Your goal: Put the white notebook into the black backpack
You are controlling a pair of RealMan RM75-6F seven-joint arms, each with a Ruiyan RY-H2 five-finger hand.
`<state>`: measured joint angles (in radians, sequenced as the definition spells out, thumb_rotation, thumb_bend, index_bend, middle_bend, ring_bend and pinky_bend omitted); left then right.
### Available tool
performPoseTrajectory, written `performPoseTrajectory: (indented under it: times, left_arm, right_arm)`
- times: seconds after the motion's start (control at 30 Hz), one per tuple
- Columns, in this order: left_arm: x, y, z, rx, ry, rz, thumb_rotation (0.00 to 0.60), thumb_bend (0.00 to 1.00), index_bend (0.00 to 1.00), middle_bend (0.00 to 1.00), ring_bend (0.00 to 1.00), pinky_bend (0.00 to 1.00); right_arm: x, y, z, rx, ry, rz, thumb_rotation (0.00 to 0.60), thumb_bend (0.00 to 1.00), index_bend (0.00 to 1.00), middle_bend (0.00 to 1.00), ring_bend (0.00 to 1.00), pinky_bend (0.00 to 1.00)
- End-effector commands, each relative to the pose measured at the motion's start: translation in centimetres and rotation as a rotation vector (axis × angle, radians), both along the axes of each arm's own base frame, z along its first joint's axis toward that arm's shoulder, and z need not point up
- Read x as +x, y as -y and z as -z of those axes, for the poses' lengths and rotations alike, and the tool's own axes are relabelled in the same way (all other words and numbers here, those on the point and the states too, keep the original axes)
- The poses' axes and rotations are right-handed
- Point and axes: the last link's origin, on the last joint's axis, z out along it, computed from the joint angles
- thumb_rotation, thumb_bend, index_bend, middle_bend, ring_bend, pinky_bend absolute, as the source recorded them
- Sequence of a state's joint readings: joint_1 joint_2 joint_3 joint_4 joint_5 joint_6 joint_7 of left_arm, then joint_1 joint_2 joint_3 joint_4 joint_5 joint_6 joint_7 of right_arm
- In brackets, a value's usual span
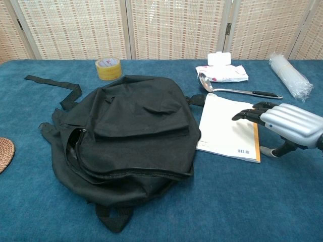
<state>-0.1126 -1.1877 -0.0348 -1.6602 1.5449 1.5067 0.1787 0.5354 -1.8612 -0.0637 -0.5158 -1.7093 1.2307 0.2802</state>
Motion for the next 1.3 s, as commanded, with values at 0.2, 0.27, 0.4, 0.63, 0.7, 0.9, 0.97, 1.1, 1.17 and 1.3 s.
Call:
performPoseTrajectory:
  times: [0.2,0.27,0.4,0.63,0.7,0.9,0.97,1.1,1.17,1.3]
  left_arm:
    - [-0.1,0.1,-0.1,0.003,0.002,-0.002,0.600,0.21,0.15,0.09,0.12,0.00]
    - [-0.1,0.2,-0.1,0.004,0.002,-0.001,0.600,0.21,0.15,0.09,0.12,0.00]
    - [-0.1,0.1,-0.1,0.003,0.001,-0.001,0.600,0.21,0.15,0.09,0.12,0.00]
    - [-0.1,0.1,-0.1,0.003,0.001,0.000,0.600,0.21,0.15,0.09,0.12,0.00]
    - [-0.1,0.1,-0.1,0.003,0.001,0.000,0.600,0.21,0.15,0.09,0.12,0.00]
    - [0.0,0.1,0.0,0.000,-0.001,-0.002,0.600,0.21,0.15,0.09,0.12,0.00]
    - [0.0,0.1,0.0,0.001,0.000,-0.003,0.600,0.21,0.15,0.09,0.12,0.00]
    - [-0.1,0.1,-0.1,0.004,0.001,-0.005,0.600,0.21,0.15,0.09,0.12,0.00]
    - [-0.2,0.1,-0.1,0.003,0.000,-0.009,0.600,0.21,0.15,0.09,0.12,0.00]
    - [-0.2,0.1,-0.1,-0.001,-0.001,-0.012,0.600,0.21,0.15,0.09,0.12,0.00]
  right_arm:
    - [0.6,0.2,0.2,-0.002,0.026,-0.016,0.600,0.41,0.22,0.24,0.26,0.12]
    - [0.7,0.3,0.1,-0.005,0.035,-0.018,0.600,0.43,0.24,0.25,0.27,0.13]
    - [1.1,0.6,0.0,-0.016,0.049,-0.026,0.600,0.44,0.26,0.26,0.28,0.15]
    - [2.7,1.1,0.4,-0.036,0.096,-0.048,0.600,0.44,0.29,0.28,0.30,0.17]
    - [3.1,1.3,0.6,-0.039,0.099,-0.057,0.600,0.44,0.29,0.29,0.31,0.17]
    - [4.4,1.7,1.6,-0.033,0.100,-0.073,0.600,0.45,0.30,0.29,0.31,0.19]
    - [4.9,1.8,1.9,-0.030,0.102,-0.082,0.600,0.45,0.30,0.29,0.31,0.19]
    - [5.4,1.9,2.0,-0.037,0.119,-0.091,0.600,0.45,0.31,0.28,0.30,0.19]
    - [5.5,1.9,2.0,-0.041,0.130,-0.082,0.600,0.45,0.32,0.26,0.30,0.19]
    - [5.5,2.1,2.0,-0.051,0.135,-0.072,0.600,0.45,0.37,0.25,0.30,0.19]
